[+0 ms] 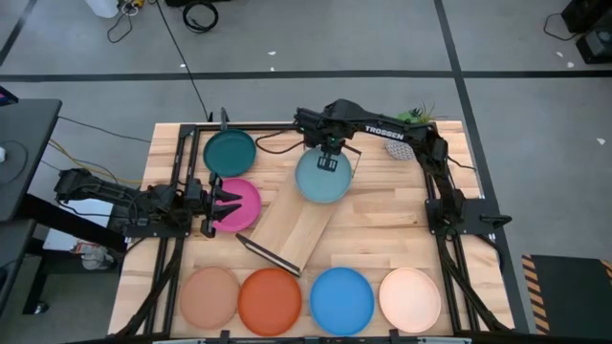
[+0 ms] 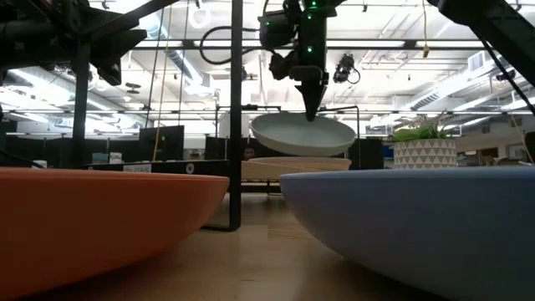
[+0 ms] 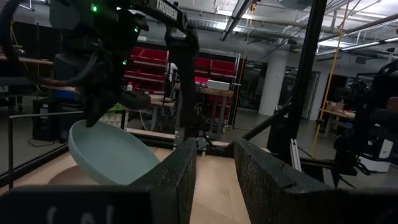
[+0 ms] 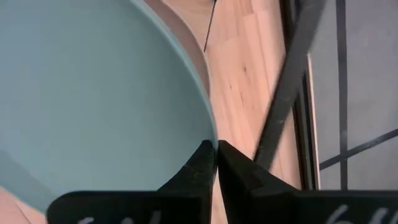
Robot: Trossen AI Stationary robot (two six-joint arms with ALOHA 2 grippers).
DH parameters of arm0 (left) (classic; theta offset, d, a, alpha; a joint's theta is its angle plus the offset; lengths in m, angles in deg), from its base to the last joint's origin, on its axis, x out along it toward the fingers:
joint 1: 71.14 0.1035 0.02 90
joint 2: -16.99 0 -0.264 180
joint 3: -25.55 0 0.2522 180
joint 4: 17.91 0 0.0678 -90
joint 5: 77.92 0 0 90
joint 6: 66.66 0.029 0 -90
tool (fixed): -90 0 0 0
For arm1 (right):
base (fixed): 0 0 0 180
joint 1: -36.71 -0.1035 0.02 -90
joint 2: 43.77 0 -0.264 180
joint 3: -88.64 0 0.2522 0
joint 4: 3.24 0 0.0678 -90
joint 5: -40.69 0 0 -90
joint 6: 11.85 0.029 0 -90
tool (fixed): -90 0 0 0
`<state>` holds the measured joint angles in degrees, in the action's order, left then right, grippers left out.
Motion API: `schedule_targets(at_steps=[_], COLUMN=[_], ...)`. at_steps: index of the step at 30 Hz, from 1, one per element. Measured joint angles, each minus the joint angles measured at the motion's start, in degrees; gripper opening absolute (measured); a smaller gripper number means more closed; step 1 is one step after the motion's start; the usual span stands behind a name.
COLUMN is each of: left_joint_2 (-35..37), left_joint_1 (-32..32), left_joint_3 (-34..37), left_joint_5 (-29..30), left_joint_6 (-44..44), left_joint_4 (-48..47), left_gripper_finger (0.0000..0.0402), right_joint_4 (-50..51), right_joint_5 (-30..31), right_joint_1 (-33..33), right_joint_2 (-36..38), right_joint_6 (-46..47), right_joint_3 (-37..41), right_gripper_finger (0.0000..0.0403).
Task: Place and stack plates onto a shelf
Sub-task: Stack the green plate on top of the gray plate on the shelf
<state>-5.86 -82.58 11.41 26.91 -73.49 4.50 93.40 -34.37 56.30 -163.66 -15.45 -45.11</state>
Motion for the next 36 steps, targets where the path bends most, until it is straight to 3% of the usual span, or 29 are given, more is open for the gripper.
schedule_targets(at_steps=[13,23,31,36], left_joint_2=[0.0,0.0,0.0,0.0], left_joint_1=[0.0,0.0,0.0,0.0], left_joint_3=[0.0,0.0,0.0,0.0], left_joint_5=[0.0,0.0,0.0,0.0], left_joint_6=[0.0,0.1,0.0,0.0], left_joint_4=[0.0,0.0,0.0,0.0], left_gripper_finger=[0.0116,0.0116,0.0116,0.0116], right_joint_4=[-3.3,-3.6,-2.3,-9.0], right_joint_5=[1.3,2.0,2.0,8.5], right_joint_1=[-0.3,-6.9,-14.7,-19.4], right_joint_2=[0.0,3.3,7.3,7.7], right_joint_6=[-1.1,0.5,6.9,8.1], right_joint_3=[1.3,1.3,1.3,4.2], right_gripper_finger=[0.0097,0.0099,0.0099,0.0099])
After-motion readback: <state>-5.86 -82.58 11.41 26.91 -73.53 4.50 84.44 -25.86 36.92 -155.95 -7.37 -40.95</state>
